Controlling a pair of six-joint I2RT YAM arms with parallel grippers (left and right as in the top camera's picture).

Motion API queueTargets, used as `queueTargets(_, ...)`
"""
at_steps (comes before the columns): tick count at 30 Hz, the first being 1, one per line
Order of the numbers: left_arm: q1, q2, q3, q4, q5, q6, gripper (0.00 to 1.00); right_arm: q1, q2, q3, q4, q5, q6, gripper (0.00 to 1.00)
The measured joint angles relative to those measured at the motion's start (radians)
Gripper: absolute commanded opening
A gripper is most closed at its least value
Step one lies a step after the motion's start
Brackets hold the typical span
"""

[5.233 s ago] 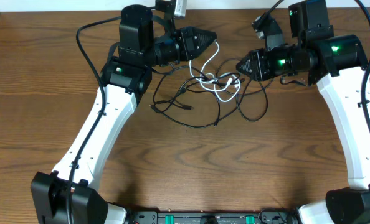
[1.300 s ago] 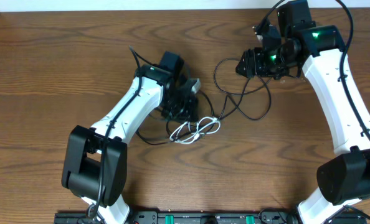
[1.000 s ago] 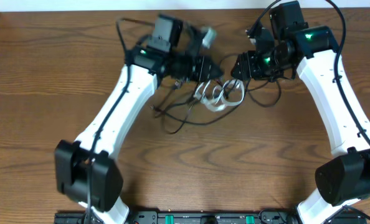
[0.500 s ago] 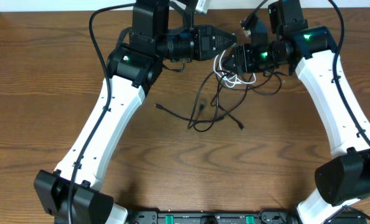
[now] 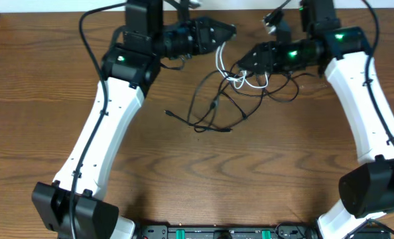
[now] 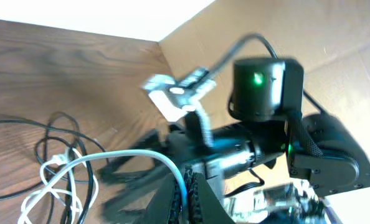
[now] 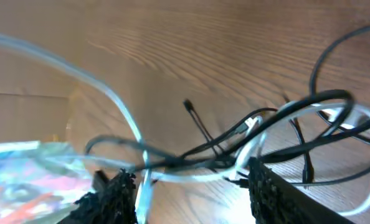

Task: Untangle cables

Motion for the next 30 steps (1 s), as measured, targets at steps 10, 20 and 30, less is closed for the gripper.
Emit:
queueTargets(10, -0.01, 0.0, 0.0, 0.052, -0.009, -0.132, 0.08, 0.022, 0.0, 0.0, 0.124, -0.128, -0.005, 0.6)
queueTargets(20, -0.04, 0.0, 0.0, 0.249, 0.049, -0.331, 0.08, 0.1, 0.0, 0.0, 0.324, 0.023, 0.224, 0.59)
queueTargets(30, -0.023, 0.0, 0.0, 0.372, 0.139, -0.478, 0.08, 0.091, 0.0, 0.0, 0.299, 0.272, 0.37, 0.57)
